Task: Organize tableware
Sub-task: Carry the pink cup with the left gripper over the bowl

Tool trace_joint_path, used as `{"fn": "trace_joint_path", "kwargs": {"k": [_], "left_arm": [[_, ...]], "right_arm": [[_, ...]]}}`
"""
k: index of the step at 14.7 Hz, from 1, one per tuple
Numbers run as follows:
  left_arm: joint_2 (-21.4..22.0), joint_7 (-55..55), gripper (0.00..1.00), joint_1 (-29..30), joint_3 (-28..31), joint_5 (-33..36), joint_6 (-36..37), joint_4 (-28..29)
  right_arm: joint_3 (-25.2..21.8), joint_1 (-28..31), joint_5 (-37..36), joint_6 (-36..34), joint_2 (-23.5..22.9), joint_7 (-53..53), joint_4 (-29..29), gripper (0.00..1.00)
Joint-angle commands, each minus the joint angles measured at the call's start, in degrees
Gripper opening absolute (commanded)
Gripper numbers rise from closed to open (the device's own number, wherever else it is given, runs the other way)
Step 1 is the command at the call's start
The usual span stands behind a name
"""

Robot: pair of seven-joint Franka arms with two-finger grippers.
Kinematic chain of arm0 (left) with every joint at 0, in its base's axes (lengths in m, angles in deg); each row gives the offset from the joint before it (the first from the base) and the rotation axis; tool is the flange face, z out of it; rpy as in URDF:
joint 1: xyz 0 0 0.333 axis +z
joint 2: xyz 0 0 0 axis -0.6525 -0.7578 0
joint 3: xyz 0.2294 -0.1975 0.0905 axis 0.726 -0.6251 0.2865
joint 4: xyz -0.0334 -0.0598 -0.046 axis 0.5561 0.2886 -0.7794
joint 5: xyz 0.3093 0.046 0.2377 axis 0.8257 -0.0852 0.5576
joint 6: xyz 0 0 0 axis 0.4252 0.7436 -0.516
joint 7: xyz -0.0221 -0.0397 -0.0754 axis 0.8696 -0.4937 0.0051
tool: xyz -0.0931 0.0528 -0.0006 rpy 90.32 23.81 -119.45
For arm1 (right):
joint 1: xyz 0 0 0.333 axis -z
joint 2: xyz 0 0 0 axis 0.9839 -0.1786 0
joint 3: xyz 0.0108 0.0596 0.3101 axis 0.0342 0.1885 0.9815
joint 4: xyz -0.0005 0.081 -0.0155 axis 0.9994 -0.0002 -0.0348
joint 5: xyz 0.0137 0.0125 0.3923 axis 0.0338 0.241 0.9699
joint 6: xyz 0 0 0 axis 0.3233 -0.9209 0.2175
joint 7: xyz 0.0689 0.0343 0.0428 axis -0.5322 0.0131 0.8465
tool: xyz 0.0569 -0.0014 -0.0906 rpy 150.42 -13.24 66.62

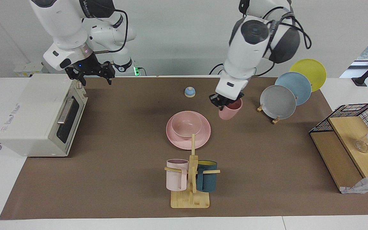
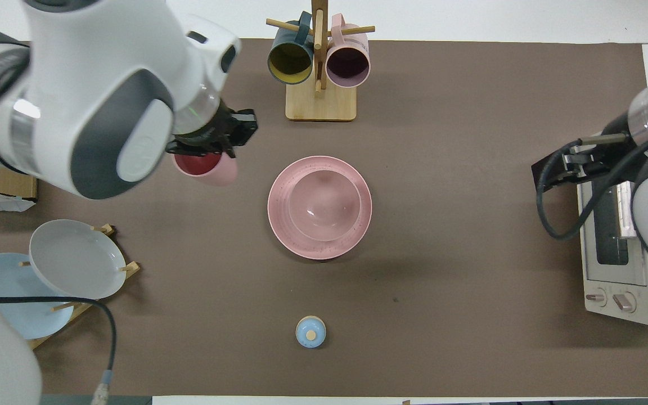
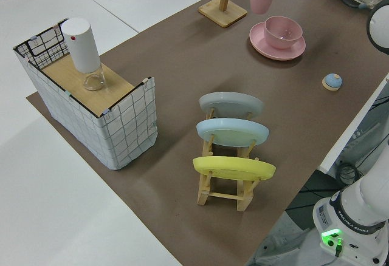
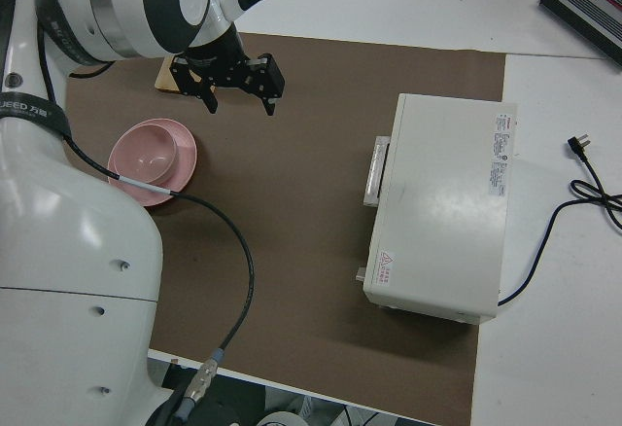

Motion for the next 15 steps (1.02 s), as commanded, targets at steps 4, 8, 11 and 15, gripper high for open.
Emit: {"fn": "trace_joint_path", "kwargs": {"k": [4,8,11,15], "left_arm": [[-4.4,5.8,0.00,-7.6,1.2,-1.7,-11.8,3.1],[-5.3,5.8,0.00,-9.1,1.2,-1.0,-16.0,7.0],[-5.5,5.4,0.00,-9.2,1.2,-0.2,-17.3,9.5],[-5.4,5.3,0.00,-9.2,1.2,0.3,-21.3,14.1]], "right_arm": [[0.5,2.5,0.3,5.4,2.5,3.0,-5.5,1.00],[2.2,5.2,-0.7,7.5,3.3,5.9,-7.8,1.00],[5.1,7.8,-1.8,6.9,2.9,6.0,-7.5,1.00],[5.0,7.8,-1.8,6.7,3.1,6.3,-7.3,1.00]]}}
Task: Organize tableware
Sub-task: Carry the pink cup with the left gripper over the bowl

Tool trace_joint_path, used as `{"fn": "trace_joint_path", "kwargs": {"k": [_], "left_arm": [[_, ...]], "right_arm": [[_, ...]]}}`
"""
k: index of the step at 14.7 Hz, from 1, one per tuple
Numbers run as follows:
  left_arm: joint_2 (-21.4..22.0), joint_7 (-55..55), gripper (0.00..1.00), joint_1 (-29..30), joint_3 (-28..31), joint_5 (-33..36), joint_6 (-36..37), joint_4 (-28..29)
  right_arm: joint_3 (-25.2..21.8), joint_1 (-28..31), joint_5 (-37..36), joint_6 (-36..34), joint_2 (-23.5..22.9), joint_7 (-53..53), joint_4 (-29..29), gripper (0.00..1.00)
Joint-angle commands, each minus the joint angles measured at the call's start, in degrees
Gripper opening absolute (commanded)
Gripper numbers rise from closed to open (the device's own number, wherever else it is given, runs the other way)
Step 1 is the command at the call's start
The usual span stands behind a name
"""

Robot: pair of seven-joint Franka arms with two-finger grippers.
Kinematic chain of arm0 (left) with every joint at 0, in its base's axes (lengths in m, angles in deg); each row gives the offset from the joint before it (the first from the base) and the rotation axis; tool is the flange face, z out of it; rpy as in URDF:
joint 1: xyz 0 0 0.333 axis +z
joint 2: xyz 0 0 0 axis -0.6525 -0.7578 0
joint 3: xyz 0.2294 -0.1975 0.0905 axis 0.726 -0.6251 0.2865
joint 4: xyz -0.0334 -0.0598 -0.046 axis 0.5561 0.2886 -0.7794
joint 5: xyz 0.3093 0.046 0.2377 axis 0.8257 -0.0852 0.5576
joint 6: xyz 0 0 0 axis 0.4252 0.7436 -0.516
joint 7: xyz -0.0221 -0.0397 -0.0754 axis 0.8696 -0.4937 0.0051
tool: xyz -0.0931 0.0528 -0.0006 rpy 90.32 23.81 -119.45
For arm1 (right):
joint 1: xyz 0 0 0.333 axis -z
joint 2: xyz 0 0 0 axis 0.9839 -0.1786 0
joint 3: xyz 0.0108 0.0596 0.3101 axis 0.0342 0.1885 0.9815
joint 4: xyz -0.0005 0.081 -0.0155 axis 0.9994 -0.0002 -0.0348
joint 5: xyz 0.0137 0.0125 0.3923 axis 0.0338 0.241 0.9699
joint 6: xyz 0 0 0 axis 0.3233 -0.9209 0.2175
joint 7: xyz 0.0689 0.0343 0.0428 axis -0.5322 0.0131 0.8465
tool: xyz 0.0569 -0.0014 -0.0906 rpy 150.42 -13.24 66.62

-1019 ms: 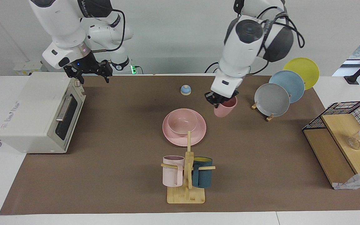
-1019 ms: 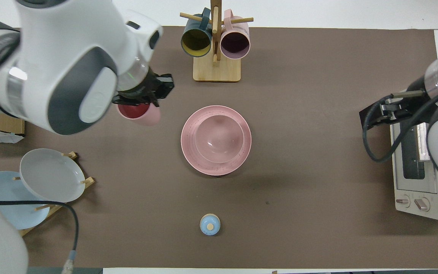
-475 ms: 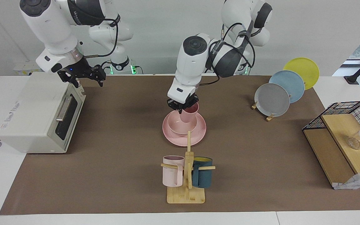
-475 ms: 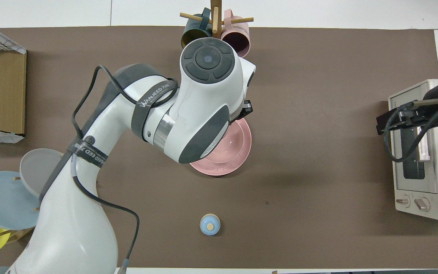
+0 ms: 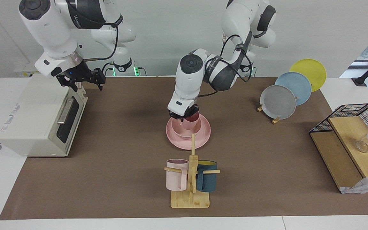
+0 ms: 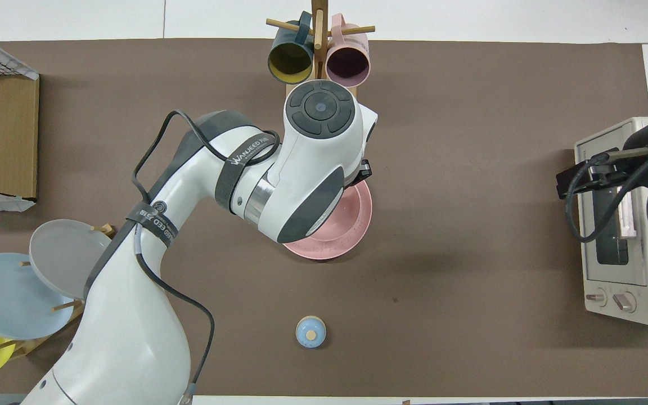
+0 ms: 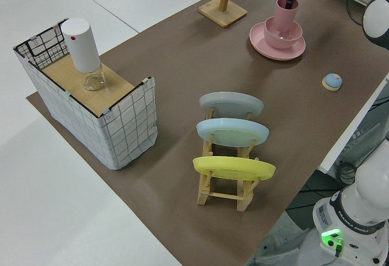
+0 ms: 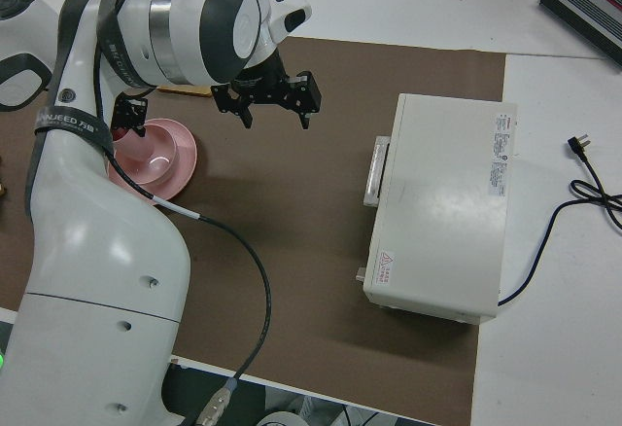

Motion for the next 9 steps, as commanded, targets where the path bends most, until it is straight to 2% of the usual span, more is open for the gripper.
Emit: {"fn": "trace_joint_path", "kwargs": {"k": [1,9], "left_arm": [[1.2,0.1,0.00,-0.9,0.7,0.8,-4.6,5.0],[0.9,0.1,0.00,-1.4,0.6,1.5,-7.7,7.3]], "right_arm": [[1.0,1.4,-0.6,0.6,1.7,1.4,-1.7,1.00],[0.9,1.6,-0.8,0.8,1.8,2.7,-1.3,1.00]]}}
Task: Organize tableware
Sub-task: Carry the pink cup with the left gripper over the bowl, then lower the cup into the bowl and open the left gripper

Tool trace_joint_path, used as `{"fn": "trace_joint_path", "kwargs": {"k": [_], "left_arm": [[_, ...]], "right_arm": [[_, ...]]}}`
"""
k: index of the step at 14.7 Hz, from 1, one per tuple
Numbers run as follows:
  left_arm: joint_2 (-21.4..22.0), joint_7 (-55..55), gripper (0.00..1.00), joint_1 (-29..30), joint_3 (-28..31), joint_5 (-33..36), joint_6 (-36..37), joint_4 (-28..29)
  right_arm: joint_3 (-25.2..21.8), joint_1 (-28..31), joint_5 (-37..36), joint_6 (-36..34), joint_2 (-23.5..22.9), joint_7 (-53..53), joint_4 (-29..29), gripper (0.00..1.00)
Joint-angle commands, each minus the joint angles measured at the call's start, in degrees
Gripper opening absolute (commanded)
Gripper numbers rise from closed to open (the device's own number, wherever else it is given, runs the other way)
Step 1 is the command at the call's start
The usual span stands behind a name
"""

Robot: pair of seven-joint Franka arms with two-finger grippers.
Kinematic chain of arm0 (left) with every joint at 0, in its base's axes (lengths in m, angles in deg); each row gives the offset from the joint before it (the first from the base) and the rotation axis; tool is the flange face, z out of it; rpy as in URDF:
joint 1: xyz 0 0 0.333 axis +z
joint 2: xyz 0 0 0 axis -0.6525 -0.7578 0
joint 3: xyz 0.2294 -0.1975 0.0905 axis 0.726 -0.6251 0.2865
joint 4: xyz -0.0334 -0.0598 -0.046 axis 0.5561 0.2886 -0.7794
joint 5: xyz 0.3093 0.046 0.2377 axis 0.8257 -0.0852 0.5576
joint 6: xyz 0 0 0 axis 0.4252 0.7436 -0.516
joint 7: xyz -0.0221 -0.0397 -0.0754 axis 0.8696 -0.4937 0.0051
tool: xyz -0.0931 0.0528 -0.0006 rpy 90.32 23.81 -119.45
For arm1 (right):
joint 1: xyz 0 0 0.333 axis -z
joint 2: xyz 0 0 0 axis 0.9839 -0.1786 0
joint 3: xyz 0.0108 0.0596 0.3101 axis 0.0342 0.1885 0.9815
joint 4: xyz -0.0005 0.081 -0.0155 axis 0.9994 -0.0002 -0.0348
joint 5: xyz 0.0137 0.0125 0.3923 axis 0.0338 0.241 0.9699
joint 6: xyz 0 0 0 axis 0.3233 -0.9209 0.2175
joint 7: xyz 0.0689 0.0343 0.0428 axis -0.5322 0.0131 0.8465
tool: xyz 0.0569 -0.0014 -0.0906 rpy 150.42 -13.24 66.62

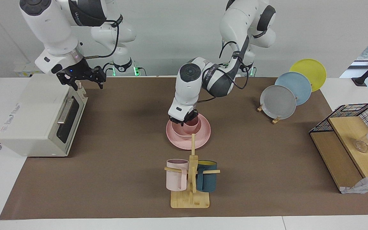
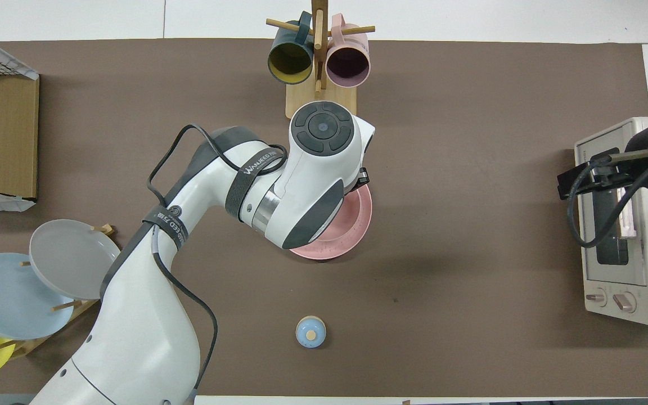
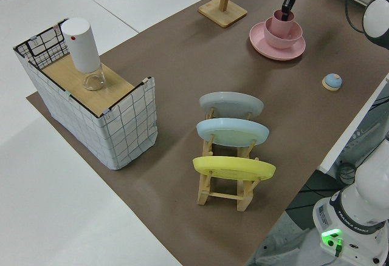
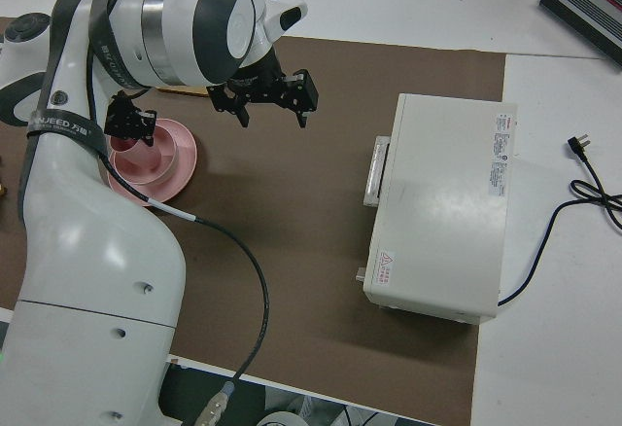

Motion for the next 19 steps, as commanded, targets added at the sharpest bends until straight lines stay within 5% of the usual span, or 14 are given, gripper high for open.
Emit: {"fn": "trace_joint_path", "kwargs": {"k": [1,9,10,12,13,16,19], "left_arm": [[1.0,0.2,0.00,-1.2,0.7,1.0,-3.1,2.8],[1.1,0.0,0.00,-2.3,0.8,2.3,-4.3,4.2],[1.3,0.0,0.13,-2.3,0.8,2.3,-4.6,4.6],[1.3,0.1,0.86,-2.4,0.8,2.5,-4.7,4.7],[1.3,0.1,1.00,-2.5,0.8,2.5,-4.2,4.6],[2.1,-0.2,1.00,-2.1,1.0,2.5,-1.2,3.3],[8.7,-1.8,1.00,1.5,1.2,2.4,4.8,3.2]], "right_arm": [[0.5,1.5,-0.8,0.7,1.3,2.9,-1.3,1.00],[0.2,2.5,-0.7,-0.4,3.1,3.0,-1.3,1.00],[0.2,2.5,-0.7,-0.4,3.1,2.9,-1.2,1.00],[0.2,2.5,-0.8,0.0,3.1,2.9,-1.2,1.00],[0.3,2.6,-0.7,0.1,3.1,2.9,-1.2,1.00],[0.3,2.6,-0.5,-0.3,3.1,2.9,-0.9,1.00],[0.2,3.2,0.0,-0.3,3.2,2.6,-1.2,1.00]]}}
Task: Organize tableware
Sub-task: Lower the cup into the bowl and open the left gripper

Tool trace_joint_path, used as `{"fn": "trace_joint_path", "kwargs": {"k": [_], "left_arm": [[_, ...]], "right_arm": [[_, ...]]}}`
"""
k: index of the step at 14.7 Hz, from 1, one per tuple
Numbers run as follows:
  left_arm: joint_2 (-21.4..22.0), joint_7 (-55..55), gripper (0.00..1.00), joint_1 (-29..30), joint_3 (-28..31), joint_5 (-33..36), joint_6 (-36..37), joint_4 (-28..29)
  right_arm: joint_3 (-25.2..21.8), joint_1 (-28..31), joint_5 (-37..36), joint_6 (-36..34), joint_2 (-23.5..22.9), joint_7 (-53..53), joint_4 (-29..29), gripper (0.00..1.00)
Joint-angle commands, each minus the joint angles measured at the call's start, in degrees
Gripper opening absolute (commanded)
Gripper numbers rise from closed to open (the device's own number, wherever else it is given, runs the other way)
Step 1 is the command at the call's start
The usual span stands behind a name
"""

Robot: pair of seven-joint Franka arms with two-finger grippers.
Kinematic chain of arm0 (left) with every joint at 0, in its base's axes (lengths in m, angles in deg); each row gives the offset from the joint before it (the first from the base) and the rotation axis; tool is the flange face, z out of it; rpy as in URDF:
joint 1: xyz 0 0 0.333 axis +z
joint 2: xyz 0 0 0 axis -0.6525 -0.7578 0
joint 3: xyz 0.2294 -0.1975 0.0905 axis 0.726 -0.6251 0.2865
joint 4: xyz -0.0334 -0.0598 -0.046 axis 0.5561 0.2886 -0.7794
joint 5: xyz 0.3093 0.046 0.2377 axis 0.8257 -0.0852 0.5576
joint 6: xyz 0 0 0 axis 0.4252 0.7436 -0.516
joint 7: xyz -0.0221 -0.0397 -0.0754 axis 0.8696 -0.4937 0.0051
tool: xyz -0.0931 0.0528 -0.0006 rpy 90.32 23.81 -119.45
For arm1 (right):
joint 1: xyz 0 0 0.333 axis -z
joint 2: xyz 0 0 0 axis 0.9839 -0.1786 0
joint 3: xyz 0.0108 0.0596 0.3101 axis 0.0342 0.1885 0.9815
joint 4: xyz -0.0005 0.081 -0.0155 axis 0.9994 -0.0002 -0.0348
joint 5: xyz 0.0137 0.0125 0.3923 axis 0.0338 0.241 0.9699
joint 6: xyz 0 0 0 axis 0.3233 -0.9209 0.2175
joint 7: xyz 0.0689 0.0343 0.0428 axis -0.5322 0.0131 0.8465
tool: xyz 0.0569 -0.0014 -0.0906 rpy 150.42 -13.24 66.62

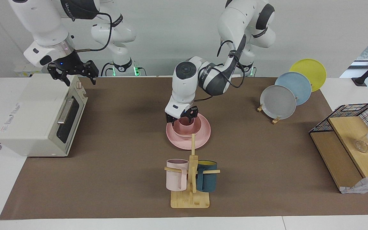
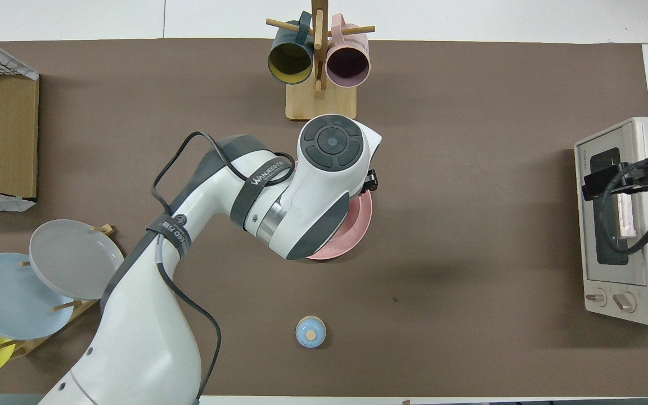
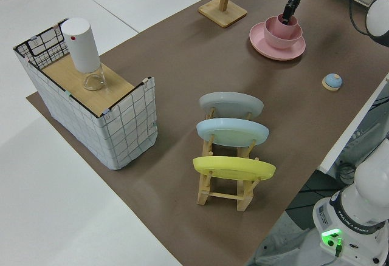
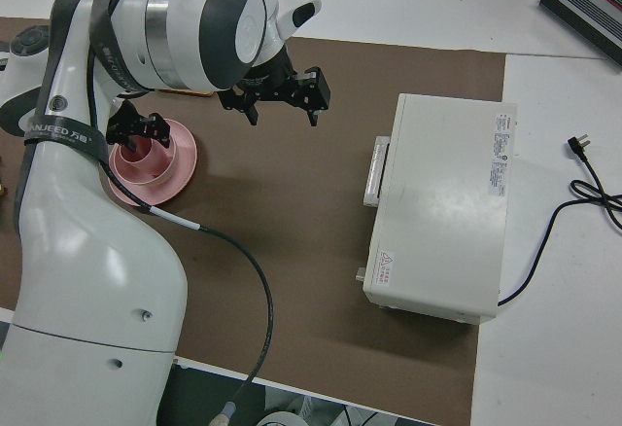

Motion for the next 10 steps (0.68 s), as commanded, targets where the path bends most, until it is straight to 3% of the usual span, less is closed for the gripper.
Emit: {"fn": "trace_joint_path", "kwargs": {"k": [1,4,8,10], "left_arm": [[8.3,-2.9,1.00,4.0,0.4,0.7,7.4,1.3],[14.0,-7.0,1.00,8.9,0.5,0.9,14.1,1.5],[22.5,-24.2,1.00,21.1,0.4,0.8,22.5,3.1],[24.7,-32.8,1.00,27.4,0.4,0.4,25.8,3.1]], "right_arm": [[0.4,1.1,0.1,-0.1,1.1,1.1,-1.2,1.00],[0.4,1.1,0.3,0.0,1.1,1.0,-1.2,1.00],[0.4,1.0,0.3,-0.1,1.1,1.0,-1.2,1.00],[0.4,1.1,0.3,-0.2,1.2,1.0,-1.2,1.00]]}}
